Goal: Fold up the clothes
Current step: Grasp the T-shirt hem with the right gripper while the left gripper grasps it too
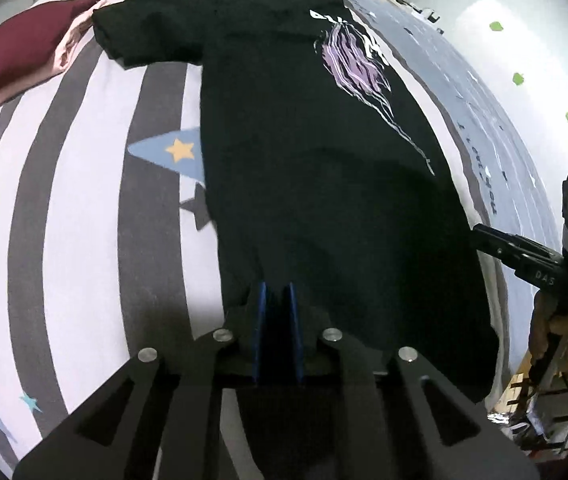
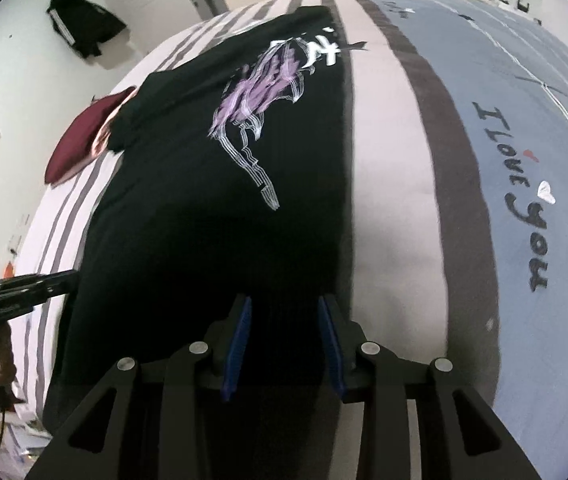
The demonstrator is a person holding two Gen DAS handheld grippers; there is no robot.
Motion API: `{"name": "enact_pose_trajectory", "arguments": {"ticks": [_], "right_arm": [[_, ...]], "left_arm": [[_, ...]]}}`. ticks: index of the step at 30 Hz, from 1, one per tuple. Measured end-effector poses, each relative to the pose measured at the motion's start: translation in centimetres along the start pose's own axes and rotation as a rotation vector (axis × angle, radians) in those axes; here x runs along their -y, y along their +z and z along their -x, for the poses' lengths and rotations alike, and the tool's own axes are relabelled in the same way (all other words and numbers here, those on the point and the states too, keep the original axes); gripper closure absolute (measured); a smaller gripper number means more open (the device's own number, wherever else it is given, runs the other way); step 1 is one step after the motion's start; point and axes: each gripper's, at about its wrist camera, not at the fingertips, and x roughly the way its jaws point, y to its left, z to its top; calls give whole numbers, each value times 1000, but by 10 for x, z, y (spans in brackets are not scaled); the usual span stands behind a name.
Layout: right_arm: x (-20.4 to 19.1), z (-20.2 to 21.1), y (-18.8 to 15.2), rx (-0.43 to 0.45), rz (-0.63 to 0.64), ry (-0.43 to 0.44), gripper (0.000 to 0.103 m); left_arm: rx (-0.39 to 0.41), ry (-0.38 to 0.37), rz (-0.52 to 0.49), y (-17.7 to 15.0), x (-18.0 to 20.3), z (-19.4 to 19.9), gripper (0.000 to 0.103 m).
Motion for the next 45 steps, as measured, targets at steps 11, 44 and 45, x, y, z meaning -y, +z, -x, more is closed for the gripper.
{"name": "enact_pose_trajectory", "arguments": {"ticks": [11,44,45], "right_arm": [[17,-11,-29,-8,-19,-44,73],[-10,24,-102,-203,76,88,73],[-10,26,-98,-206,71,81,73]], "left_arm": [[39,58,133,-36,-35,25,102],[-40,70,71,-84,-3,8,101],[-46,98,75,-83,-8,6,101]]}}
